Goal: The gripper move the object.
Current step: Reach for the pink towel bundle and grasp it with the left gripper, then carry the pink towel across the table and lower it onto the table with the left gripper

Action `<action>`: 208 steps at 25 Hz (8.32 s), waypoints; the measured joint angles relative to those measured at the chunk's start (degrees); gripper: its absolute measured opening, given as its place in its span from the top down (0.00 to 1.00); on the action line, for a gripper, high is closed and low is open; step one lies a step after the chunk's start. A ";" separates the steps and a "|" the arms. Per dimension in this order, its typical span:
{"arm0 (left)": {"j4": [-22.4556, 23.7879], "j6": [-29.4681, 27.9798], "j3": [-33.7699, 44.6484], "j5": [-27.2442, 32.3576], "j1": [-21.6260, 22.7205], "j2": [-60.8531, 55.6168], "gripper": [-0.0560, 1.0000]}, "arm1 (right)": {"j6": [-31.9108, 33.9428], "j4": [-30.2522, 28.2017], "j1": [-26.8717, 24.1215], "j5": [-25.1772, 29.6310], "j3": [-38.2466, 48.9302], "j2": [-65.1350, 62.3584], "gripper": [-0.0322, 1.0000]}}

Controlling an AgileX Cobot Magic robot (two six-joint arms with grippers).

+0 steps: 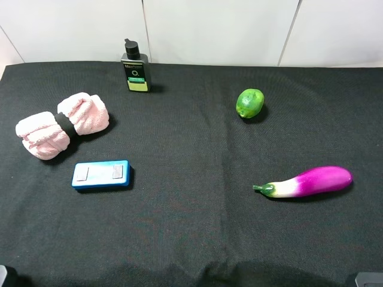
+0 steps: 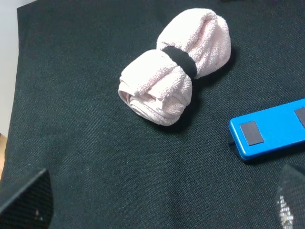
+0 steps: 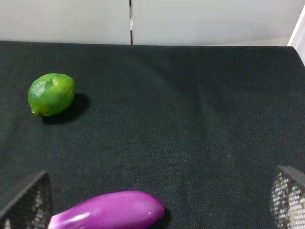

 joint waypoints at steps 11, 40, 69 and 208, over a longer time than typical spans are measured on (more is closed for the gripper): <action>0.00 0.00 0.00 0.00 0.00 0.00 0.01 | 0.00 0.00 0.00 0.00 0.00 0.00 0.30; 0.32 -0.07 -14.10 1.23 0.00 25.19 0.01 | 0.00 0.00 0.00 0.00 0.00 0.00 0.30; 3.90 4.01 -33.52 4.74 -6.58 65.63 0.01 | 0.00 0.00 0.00 0.00 0.00 0.00 0.30; -2.06 13.44 -41.57 -11.97 -14.64 102.17 0.40 | 0.00 0.05 0.00 0.00 0.00 0.00 0.30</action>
